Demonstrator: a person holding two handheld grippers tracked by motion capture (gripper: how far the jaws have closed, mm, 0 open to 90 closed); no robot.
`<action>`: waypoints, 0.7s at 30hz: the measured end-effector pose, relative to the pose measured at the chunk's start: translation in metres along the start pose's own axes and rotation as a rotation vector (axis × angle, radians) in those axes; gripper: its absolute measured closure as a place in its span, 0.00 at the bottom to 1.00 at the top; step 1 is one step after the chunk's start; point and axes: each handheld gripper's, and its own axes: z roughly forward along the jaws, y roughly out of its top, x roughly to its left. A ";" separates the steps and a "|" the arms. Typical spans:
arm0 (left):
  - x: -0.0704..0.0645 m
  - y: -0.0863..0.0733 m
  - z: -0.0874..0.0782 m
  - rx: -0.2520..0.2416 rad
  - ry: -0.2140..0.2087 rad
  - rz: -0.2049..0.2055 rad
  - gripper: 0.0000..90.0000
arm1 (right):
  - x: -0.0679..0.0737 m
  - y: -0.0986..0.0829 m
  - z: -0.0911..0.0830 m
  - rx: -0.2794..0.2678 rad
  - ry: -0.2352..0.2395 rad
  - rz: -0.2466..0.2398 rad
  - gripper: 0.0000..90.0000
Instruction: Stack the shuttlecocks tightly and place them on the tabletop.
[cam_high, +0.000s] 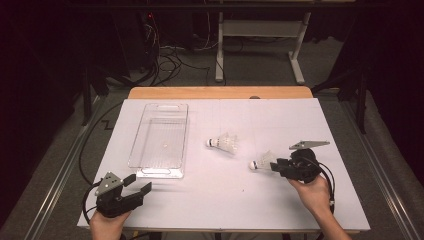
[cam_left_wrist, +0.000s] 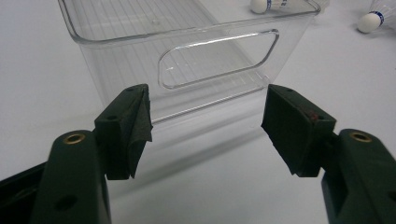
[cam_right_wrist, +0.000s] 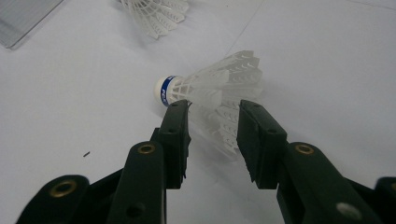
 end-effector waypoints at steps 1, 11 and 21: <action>0.000 0.000 0.000 0.000 0.000 0.000 0.37 | 0.000 0.000 0.001 0.004 0.003 -0.002 0.72; 0.000 0.000 0.000 0.000 0.001 0.001 0.37 | 0.001 0.002 0.008 0.024 0.001 -0.002 0.75; 0.000 0.000 0.000 0.000 0.001 0.001 0.37 | 0.002 0.003 0.012 0.032 0.014 -0.011 0.81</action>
